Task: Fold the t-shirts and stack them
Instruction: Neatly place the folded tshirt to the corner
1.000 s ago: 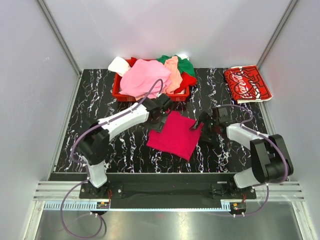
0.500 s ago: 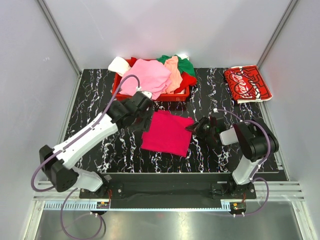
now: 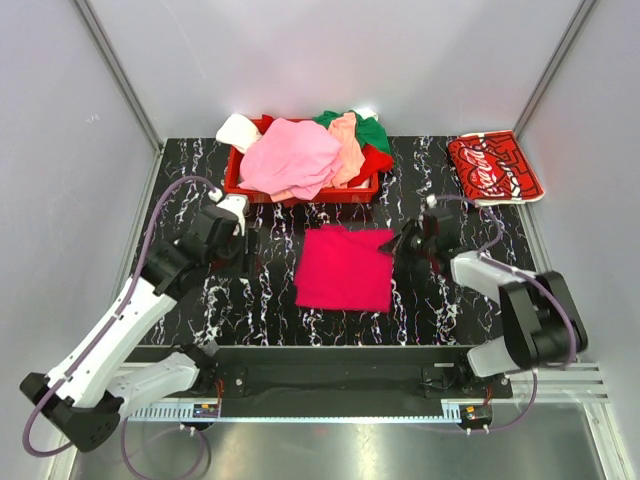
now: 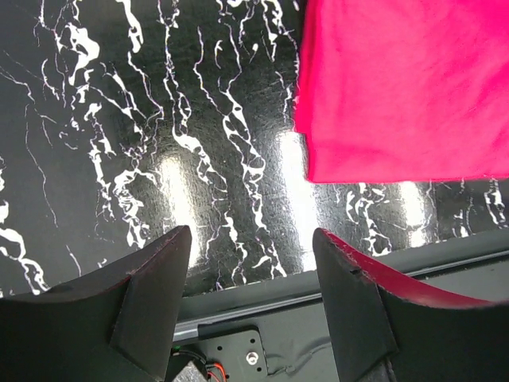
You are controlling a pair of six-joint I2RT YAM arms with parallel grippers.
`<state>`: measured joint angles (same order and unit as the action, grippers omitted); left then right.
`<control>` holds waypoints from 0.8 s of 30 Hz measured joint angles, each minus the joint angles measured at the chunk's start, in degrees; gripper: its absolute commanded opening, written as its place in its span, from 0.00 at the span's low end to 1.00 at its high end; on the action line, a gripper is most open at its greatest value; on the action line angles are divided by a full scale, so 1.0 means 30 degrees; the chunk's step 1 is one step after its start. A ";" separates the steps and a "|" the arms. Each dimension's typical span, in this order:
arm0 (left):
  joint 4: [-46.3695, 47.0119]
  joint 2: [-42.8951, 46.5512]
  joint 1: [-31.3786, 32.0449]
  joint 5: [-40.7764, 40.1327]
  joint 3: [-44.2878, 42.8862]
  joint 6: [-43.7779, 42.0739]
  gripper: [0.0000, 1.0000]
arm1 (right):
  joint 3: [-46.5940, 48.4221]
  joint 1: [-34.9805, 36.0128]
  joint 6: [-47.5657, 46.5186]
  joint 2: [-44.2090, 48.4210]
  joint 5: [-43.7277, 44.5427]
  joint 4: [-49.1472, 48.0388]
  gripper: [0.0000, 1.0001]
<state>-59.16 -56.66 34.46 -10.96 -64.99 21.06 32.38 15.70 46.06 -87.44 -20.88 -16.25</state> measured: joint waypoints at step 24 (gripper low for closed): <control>0.3082 0.2980 -0.0619 0.0852 0.3978 -0.0663 0.67 | 1.3464 -0.3279 -1.4112 -0.2266 1.3464 1.5875 0.00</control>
<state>-49.91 -47.72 32.60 -8.40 -53.06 19.07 72.77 5.87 3.73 -94.24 19.51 31.38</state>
